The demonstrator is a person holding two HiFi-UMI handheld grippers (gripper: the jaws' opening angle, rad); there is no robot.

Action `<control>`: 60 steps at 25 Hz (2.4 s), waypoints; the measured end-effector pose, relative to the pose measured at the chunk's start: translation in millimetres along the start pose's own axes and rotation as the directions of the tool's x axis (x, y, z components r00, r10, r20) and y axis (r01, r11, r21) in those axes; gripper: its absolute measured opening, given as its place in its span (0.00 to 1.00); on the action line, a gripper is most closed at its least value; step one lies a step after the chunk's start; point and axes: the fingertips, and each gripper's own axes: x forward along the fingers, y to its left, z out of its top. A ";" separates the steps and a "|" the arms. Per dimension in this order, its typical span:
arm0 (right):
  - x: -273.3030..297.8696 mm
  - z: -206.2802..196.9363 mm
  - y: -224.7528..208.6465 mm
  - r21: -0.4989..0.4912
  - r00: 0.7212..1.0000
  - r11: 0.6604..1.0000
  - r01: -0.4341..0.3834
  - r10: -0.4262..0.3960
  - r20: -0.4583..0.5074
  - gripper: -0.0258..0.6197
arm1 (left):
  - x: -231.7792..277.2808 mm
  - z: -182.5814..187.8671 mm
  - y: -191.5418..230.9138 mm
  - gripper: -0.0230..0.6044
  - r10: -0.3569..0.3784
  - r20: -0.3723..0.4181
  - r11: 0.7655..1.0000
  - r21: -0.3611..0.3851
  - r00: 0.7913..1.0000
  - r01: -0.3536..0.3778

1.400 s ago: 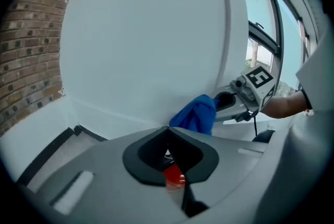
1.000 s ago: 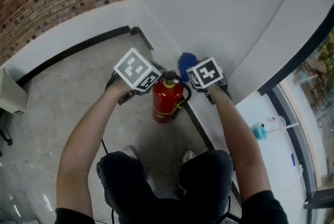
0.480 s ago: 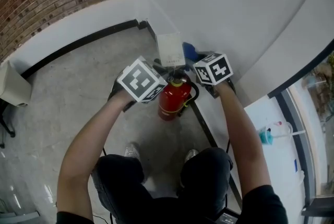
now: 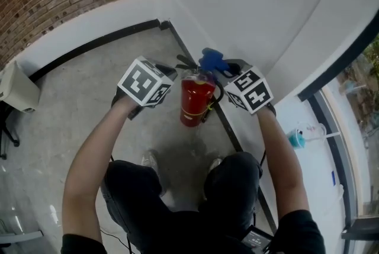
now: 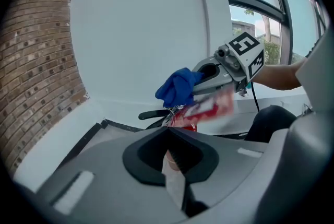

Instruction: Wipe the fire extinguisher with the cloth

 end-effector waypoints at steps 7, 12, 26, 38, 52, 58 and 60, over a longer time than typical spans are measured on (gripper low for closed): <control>-15.6 -17.6 16.0 -0.007 0.999 1.000 0.014 -0.014 -0.046 0.11 | 1.9 -5.7 -21.1 0.05 0.002 0.008 1.000 -0.005 1.000 -0.002; -39.2 -3.8 -4.0 -0.006 0.998 0.998 0.063 -0.063 -0.031 0.11 | 16.9 5.3 -17.3 0.05 0.053 0.060 0.999 -0.014 0.997 -0.052; 34.3 19.1 31.8 -0.159 0.987 0.978 -0.134 0.116 -0.115 0.11 | 56.1 30.5 39.8 0.09 0.157 0.178 0.988 -0.038 0.972 -0.152; 50.2 -59.8 135.8 -0.170 0.935 0.948 -0.268 0.213 -0.285 0.11 | 53.9 -9.0 28.1 0.05 0.123 0.149 0.991 -0.074 0.981 -0.113; 56.6 -10.1 81.8 -0.018 0.984 0.999 -0.043 0.039 -0.176 0.11 | 72.1 -58.7 -8.3 0.05 0.016 0.065 0.999 -0.030 0.998 -0.014; 67.8 -28.9 113.1 -0.020 0.971 0.996 -0.088 0.081 -0.226 0.11 | 67.4 -73.7 -13.3 0.05 0.017 0.012 1.000 0.014 1.000 -0.017; 73.7 -38.5 126.8 -0.004 0.964 0.993 -0.115 0.110 -0.243 0.11 | 66.7 -82.6 -12.7 0.05 0.026 -0.018 0.999 0.030 1.000 -0.026</control>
